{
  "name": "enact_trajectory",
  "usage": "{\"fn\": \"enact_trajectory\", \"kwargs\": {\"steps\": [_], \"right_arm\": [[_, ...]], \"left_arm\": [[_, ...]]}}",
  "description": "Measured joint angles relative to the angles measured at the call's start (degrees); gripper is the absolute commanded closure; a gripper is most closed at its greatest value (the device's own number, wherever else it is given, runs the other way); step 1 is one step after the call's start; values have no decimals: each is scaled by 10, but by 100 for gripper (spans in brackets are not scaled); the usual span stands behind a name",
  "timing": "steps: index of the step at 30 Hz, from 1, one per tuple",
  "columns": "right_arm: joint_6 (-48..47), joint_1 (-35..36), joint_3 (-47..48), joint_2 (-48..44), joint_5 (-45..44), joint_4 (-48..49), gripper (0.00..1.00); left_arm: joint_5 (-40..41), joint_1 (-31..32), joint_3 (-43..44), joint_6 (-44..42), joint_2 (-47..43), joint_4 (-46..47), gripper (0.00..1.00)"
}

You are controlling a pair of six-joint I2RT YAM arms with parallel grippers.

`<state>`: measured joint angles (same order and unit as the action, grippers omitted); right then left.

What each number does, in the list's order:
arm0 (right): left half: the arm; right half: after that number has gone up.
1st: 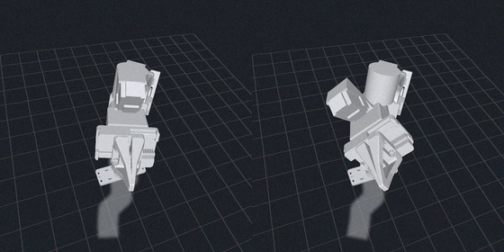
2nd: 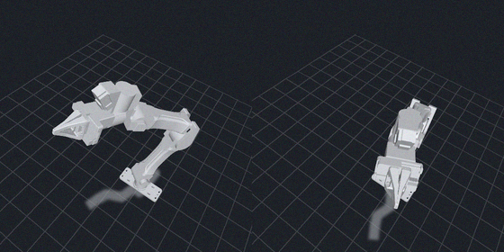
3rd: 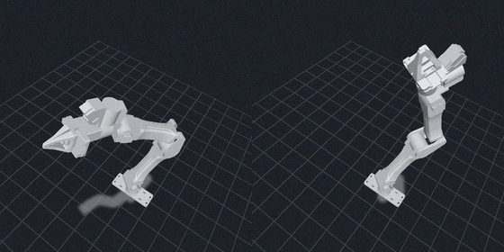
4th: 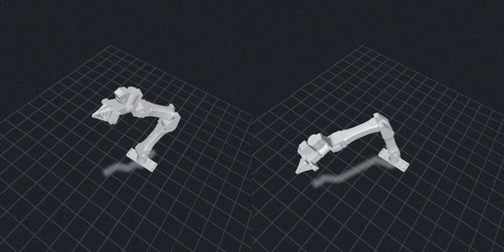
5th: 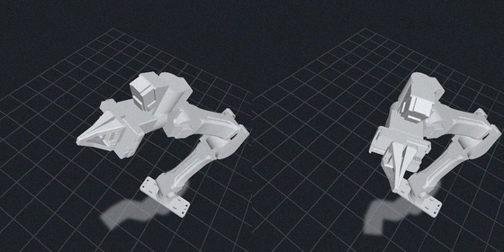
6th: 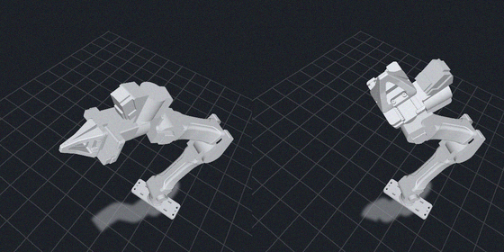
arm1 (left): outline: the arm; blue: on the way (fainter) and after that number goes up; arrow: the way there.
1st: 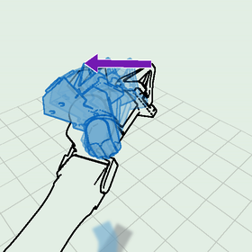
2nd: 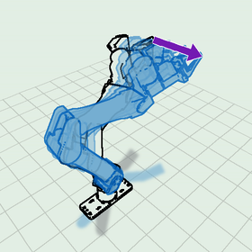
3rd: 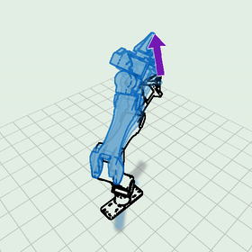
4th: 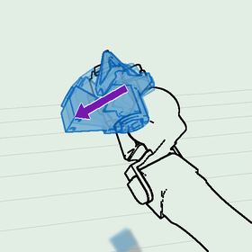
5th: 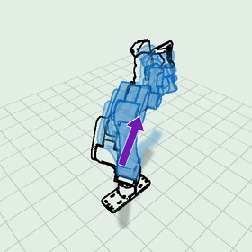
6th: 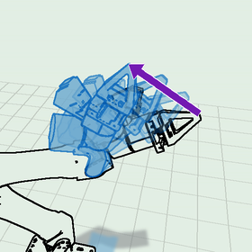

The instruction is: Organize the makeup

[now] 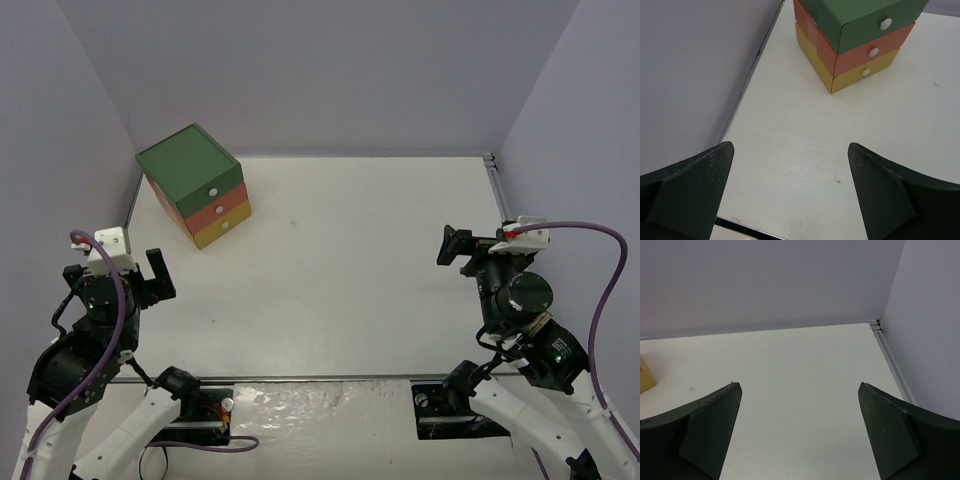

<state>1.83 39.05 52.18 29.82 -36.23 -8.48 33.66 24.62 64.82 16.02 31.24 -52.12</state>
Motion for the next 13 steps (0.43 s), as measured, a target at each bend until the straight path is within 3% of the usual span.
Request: {"fn": "enact_trajectory", "kwargs": {"steps": [13], "right_arm": [[-1,0,0,3,0,-1,0]], "left_arm": [[4,0,-18,16,7,0,3]]}}
